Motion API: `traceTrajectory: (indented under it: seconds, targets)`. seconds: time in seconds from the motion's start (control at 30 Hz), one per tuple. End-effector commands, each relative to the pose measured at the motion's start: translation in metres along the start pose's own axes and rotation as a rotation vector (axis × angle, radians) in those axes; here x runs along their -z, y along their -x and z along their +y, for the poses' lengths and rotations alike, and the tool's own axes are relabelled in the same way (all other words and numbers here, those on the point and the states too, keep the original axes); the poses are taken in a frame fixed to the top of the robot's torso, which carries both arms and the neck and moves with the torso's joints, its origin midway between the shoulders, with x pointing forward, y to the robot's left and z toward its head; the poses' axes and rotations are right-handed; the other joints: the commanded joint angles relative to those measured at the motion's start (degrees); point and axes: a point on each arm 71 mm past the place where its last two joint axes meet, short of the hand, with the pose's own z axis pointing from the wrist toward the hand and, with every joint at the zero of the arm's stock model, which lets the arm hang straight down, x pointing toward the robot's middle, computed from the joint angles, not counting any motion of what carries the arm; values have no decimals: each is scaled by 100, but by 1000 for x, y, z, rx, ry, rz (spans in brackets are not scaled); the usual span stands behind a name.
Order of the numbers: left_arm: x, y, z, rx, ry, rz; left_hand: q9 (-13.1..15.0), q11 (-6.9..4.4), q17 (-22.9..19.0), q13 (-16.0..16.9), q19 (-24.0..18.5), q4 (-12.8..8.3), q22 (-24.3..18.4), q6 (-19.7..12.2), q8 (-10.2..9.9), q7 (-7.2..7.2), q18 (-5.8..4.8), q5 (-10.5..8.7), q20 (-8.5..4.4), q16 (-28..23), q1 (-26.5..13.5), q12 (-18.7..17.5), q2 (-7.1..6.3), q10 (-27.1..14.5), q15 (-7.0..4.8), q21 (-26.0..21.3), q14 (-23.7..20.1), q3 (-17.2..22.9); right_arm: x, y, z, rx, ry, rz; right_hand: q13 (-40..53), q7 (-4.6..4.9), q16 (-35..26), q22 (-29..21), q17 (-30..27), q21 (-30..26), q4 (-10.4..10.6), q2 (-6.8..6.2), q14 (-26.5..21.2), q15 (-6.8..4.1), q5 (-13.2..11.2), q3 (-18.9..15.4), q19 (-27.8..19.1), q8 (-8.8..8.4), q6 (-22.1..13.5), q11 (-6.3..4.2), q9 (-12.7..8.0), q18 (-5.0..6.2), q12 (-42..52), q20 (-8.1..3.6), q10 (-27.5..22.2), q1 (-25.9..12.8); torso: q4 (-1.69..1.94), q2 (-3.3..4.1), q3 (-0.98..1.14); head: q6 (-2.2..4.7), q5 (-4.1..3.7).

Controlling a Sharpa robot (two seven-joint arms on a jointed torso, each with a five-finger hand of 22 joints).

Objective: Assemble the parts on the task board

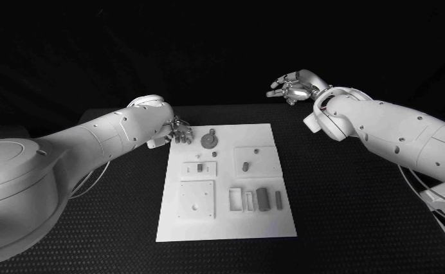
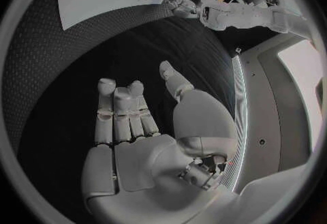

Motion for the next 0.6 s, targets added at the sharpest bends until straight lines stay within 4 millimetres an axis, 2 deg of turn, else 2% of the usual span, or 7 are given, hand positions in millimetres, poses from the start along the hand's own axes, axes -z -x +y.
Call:
traceTrajectory:
  seconds: [0.03,0.1,0.33,0.5,0.53,0.57,0.6]
  targets:
    - [0,-1,-1,-3,-14,15,10,-23,-11,-14,28,-55,9,35,42,15,873,45,-6,25,88,16,19,-21,-41,17,4,8,0,-1,1,1,5,11,-10,39,25,9,-10,-33,-2,52,-46,-11,4,-48,9,-26,2,-1,7,251,20,23,-36,-10,0,1,-1,0,2]
    - [0,-1,-1,-1,-13,16,10,-23,-13,-21,31,-62,10,37,47,16,866,48,-5,25,126,17,58,-17,-40,18,5,30,0,-1,1,1,5,13,-10,39,25,9,-10,-33,-2,52,-46,-11,4,-48,9,-27,2,-1,7,251,20,23,-36,-11,-1,0,0,-1,4]
    - [0,-1,1,14,-12,23,33,-35,-13,-53,43,-103,31,104,111,0,825,-181,3,44,350,27,232,10,-47,36,13,106,-1,-1,0,1,5,17,-22,41,29,9,-17,-34,9,56,-50,-9,4,-64,9,-32,2,1,8,251,29,26,-41,-53,-5,3,2,-2,2]
    - [0,-1,2,18,-14,24,131,-71,-6,-76,57,-189,63,239,242,-42,792,-265,13,72,630,38,391,49,-77,74,26,155,-1,-1,0,1,3,17,-27,42,31,8,-19,-35,12,60,-51,-8,4,-67,9,-33,2,2,8,251,32,27,-42,-70,-1,4,1,-8,5]
    - [0,-1,2,18,-14,24,169,-80,-5,-84,56,-189,72,270,283,-57,783,-367,16,78,726,40,408,62,-85,81,27,177,-1,-1,0,1,4,17,-28,42,31,8,-20,-36,12,61,-51,-8,4,-68,9,-34,2,2,8,251,33,28,-43,-73,-1,4,1,-8,5]
    - [0,-1,2,19,-14,24,247,-74,-6,-105,53,33,60,291,344,-90,769,-994,21,78,993,28,231,82,-103,62,21,559,-1,-1,0,1,4,17,-29,42,31,8,-20,-36,12,62,-52,-8,4,-68,9,-34,2,2,8,251,33,28,-43,-76,0,4,1,-11,4]
    - [0,-1,3,19,-15,24,308,-90,-11,-125,70,178,68,299,384,-85,748,-1040,31,82,1056,25,138,99,-102,75,31,691,-1,-1,0,1,4,17,-29,42,32,8,-20,-36,13,62,-52,-8,4,-69,9,-34,2,2,8,251,34,28,-43,-77,-1,3,0,-14,5]
